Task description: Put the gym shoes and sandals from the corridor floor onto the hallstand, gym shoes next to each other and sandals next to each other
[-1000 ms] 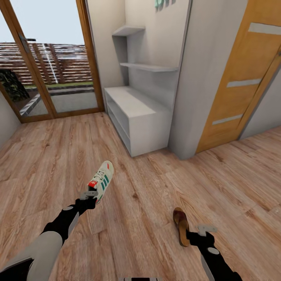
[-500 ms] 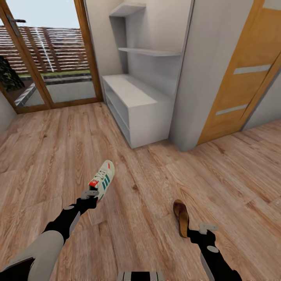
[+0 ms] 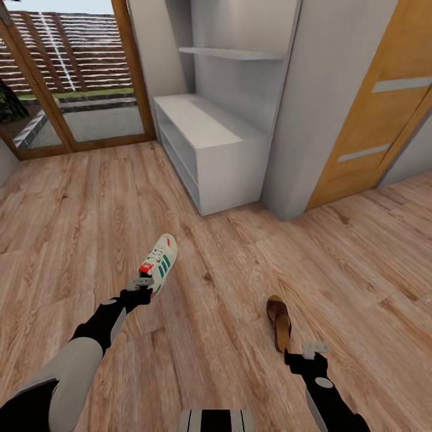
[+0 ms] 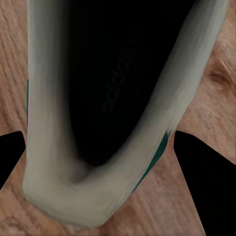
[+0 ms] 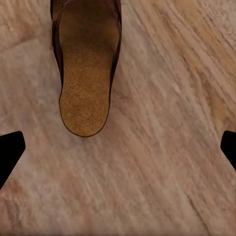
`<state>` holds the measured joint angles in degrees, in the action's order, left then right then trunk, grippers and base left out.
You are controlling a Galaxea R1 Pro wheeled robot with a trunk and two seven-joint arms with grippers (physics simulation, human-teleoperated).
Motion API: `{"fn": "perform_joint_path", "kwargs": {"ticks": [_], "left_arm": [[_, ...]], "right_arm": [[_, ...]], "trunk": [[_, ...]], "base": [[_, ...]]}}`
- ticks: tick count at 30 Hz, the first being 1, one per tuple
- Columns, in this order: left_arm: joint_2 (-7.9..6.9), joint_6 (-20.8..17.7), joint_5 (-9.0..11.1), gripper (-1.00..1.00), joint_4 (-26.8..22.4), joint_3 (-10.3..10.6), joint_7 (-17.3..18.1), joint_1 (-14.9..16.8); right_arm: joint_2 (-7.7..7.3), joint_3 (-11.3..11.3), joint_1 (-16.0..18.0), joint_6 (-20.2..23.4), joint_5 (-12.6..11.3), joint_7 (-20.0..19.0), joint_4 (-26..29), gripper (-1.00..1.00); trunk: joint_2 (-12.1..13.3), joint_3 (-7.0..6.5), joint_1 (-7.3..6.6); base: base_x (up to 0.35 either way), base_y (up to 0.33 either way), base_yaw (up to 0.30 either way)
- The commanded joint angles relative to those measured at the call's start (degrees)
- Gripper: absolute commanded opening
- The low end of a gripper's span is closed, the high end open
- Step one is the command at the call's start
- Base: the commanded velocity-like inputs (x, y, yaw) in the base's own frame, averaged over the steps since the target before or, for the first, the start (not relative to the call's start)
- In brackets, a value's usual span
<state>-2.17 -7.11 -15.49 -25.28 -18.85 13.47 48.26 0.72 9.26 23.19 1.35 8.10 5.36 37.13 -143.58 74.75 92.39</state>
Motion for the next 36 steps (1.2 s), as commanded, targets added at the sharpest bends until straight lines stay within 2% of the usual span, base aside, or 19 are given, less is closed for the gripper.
{"fn": "perform_joint_path", "kwargs": {"ticks": [1, 9, 19, 24, 28, 36], "left_arm": [[0.06, -0.3, -0.4, -1.00, -0.4, -0.5, 0.5, 0.1], [0.32, -2.3, -0.4, -1.00, -3.5, -0.5, 0.7, 0.2], [0.37, -2.8, -0.4, -1.00, -4.1, -0.4, 0.9, -0.5], [0.83, -2.6, -0.5, -1.00, -4.1, -0.3, 1.0, -0.7], [1.62, -2.2, -0.6, -1.00, -4.2, 0.7, 1.0, -0.6], [1.72, -2.1, -0.6, -1.00, -4.2, 1.1, 0.9, -0.6]], "right_arm": [[0.07, 0.2, 0.0, 0.1, 0.6, 0.0, 0.1, 1.00], [0.07, 0.2, 0.0, 0.1, 0.6, 0.0, 0.0, 1.00], [0.07, 0.2, 0.0, 0.1, 0.6, 0.0, -0.1, 1.00], [0.07, 0.2, 0.0, 0.1, 0.6, 0.0, 0.0, 1.00], [0.07, 0.1, 0.0, 0.1, 0.6, 0.0, 0.1, 1.00], [0.07, 0.1, 0.0, 0.1, 0.6, 0.0, 0.2, 1.00]], "trunk": [[0.0, 0.27, 0.01], [-0.1, 2.41, 0.22], [-0.3, 5.50, 0.48], [-0.3, 5.64, 0.48], [-0.3, 5.66, 0.48], [-0.3, 5.66, 0.48]], "base": [[0.000, 0.000, 0.000], [0.000, 0.000, 0.000], [0.000, 0.000, 0.000], [0.000, 0.000, 0.000], [0.000, 0.000, 0.000], [0.124, 0.008, 0.000]]}}
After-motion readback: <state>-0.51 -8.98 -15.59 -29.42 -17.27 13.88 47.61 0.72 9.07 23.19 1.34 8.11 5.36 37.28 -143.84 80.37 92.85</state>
